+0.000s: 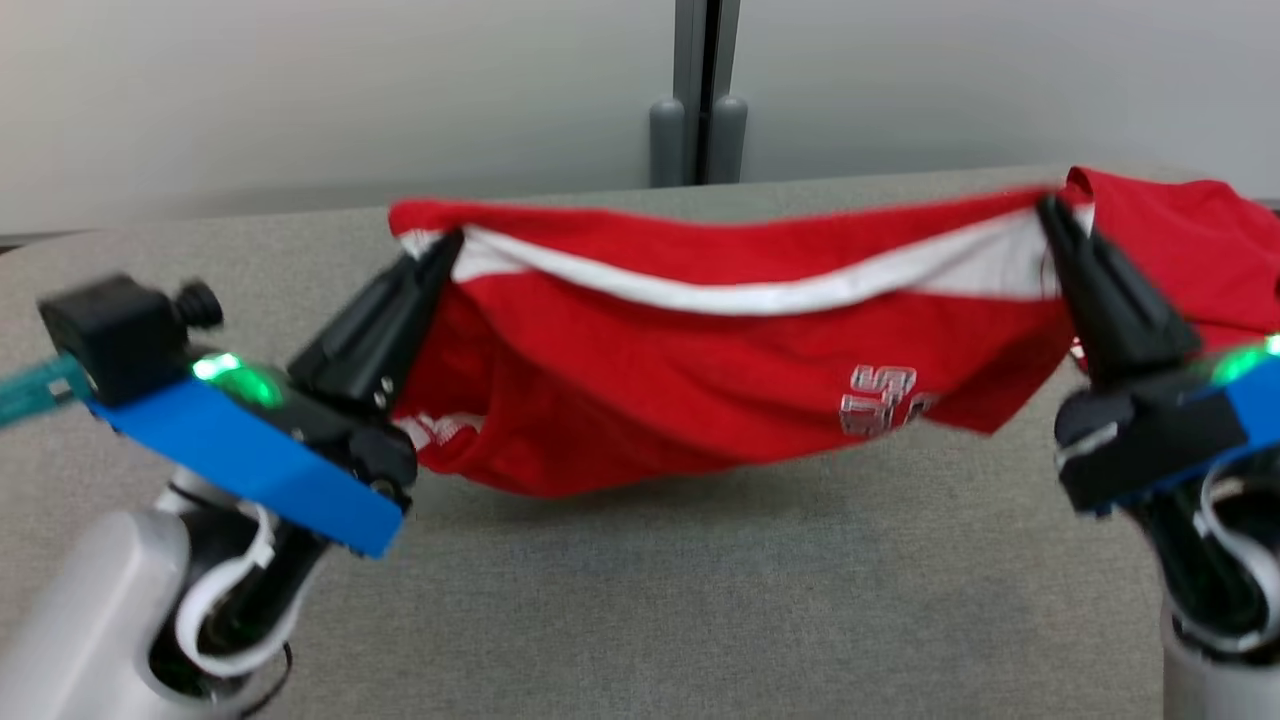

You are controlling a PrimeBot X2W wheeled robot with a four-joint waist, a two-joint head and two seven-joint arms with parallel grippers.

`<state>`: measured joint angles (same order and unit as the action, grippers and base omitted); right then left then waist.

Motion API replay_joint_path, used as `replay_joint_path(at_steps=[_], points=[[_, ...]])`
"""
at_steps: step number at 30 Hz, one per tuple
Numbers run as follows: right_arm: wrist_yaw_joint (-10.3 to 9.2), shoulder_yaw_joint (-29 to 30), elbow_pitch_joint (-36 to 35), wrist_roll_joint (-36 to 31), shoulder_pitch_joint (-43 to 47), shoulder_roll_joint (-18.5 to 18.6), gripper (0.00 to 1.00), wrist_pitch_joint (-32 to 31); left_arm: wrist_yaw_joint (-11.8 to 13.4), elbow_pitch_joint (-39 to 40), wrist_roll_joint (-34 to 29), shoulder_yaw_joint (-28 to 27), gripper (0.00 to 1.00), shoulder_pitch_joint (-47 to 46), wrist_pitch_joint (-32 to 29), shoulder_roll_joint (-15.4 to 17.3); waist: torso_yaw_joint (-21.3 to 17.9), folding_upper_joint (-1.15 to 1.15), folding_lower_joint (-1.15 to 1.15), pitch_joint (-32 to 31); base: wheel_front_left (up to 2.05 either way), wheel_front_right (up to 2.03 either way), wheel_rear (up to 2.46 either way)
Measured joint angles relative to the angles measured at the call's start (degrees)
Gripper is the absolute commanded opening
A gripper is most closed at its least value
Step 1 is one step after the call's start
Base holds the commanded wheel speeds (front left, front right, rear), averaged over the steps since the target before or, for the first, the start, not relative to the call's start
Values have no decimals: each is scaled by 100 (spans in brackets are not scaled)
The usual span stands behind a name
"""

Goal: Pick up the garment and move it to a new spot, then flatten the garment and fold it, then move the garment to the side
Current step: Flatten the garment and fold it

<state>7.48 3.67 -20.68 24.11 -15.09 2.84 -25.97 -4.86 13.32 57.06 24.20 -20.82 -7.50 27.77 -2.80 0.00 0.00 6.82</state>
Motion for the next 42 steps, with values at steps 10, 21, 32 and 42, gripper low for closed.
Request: replay_joint_path(at_steps=[10, 21, 32, 42], points=[[0, -334, 1510, -220, -3092, 253, 0, -411, 281, -969, 96, -313, 0, -2214, -831, 40, -76, 0, 2, 968, 0, 0, 0], [0, -860, 3481, -700, -5757, 294, 0, 1831, 179, -2698, -795, -503, 0, -4622, 9, -241, -334, 0, 3, 2075, 0, 0, 0], [0, -1354, 4262, -326, -4592, 675, 0, 1962, -176, -3495, -978, 146, 0, -3891, 857, -539, -385, 0, 2, 2059, 0, 0, 0], [1, -1541, 3428, 130, -1766, 1038, 0, 988, -226, -3861, -1117, 1123, 0, -1415, 1347, -270, -342, 0, 0, 1481, 0, 0, 0]])
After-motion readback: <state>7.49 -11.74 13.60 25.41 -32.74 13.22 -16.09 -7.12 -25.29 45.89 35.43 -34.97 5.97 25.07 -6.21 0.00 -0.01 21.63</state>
